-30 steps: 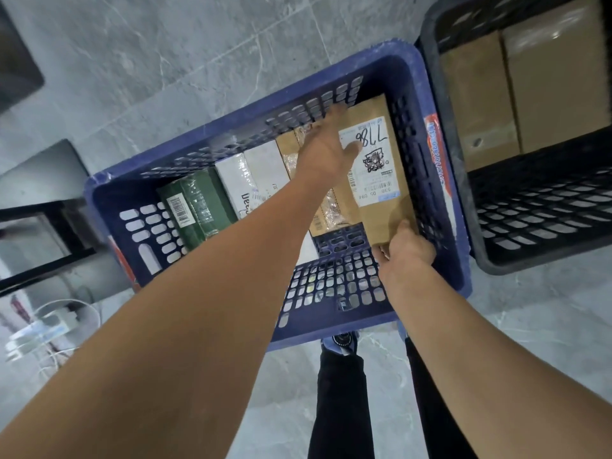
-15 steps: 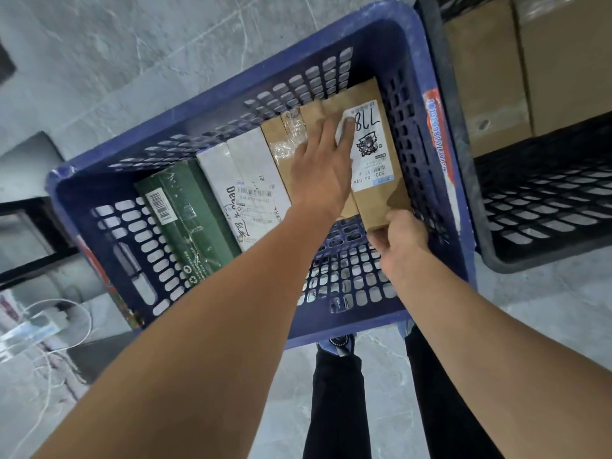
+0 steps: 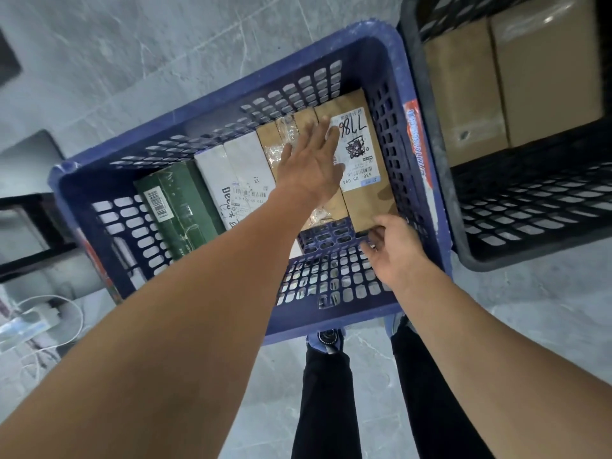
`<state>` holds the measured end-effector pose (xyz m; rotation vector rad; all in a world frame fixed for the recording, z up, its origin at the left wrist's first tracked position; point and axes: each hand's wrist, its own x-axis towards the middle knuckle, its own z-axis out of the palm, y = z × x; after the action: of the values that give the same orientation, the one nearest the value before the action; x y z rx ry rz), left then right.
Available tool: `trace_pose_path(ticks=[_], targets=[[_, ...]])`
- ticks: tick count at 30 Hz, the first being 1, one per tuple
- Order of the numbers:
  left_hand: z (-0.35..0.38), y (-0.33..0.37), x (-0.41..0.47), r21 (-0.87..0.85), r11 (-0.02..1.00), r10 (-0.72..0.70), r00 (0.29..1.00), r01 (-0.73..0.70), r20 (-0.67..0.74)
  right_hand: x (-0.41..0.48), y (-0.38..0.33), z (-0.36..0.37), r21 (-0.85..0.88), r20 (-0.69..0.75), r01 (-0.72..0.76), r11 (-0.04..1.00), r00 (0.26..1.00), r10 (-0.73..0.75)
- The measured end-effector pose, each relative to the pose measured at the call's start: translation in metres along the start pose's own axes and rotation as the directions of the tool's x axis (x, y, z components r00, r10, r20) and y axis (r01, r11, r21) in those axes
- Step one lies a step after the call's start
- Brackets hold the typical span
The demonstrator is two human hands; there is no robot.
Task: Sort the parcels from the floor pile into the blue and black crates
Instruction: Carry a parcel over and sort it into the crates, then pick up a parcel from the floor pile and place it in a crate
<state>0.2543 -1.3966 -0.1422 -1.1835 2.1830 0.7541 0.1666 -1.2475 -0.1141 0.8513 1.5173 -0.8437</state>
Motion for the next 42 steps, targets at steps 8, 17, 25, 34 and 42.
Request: trace_pose_path(ticks=[8,17,25,34,42], targets=[[-0.069,0.028,-0.115,-0.540,0.839,-0.138,0.986,0.068,-0.091,-0.121,-0.021,-0.005,-0.185,0.227,0.180,0.966,0.964,-0.137],[-0.265,0.066,-0.285,-0.939,0.331,-0.357,0.934,0.094,-0.032,-0.370,-0.097,-0.006,-0.296,0.350,0.548,0.782,0.824,-0.446],[-0.406,0.069,-0.420,-0.982,0.174,-0.350,0.928,-0.068,-0.127,-0.571,-0.124,-0.016,-0.301,0.475,0.754,0.583,0.649,-0.594],[-0.486,0.067,-0.549,-0.942,0.181,-0.468,0.817,-0.284,-0.337,-0.717,-0.135,-0.018,-0.165,0.652,0.903,0.396,0.401,-0.644],[-0.492,0.108,-0.632,-0.911,0.129,-0.644,0.665,-0.393,-0.378,-0.782,-0.155,-0.014,-0.091,0.818,0.959,0.268,0.226,-0.529]])
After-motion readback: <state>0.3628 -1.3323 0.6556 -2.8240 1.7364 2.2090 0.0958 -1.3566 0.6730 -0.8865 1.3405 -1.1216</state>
